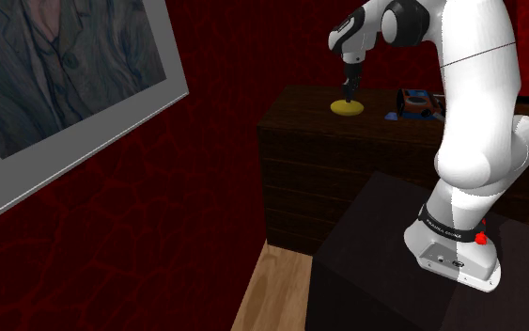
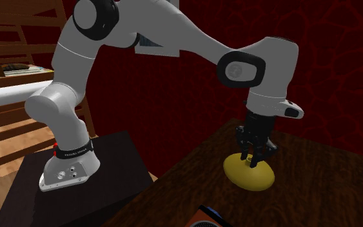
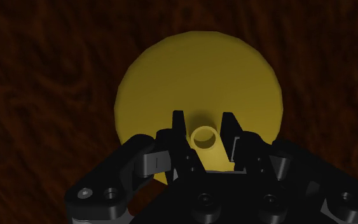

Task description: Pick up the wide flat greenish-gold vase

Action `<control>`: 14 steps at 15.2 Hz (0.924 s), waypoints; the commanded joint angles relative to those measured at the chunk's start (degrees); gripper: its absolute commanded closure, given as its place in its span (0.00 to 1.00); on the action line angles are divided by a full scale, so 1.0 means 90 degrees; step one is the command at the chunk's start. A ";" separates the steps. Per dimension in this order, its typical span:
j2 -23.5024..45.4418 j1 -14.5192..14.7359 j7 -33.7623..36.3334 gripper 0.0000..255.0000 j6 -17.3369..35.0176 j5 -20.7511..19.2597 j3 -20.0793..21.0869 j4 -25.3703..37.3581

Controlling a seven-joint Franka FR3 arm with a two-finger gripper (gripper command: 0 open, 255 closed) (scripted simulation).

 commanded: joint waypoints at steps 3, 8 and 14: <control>0.0001 0.0001 0.0001 1.00 0.0003 -0.0001 -0.0001 -0.0008; -0.0099 0.0012 0.0022 1.00 -0.0198 -0.0049 -0.0030 0.0100; -0.0260 0.0018 0.0061 1.00 -0.0627 -0.0130 -0.0078 0.0384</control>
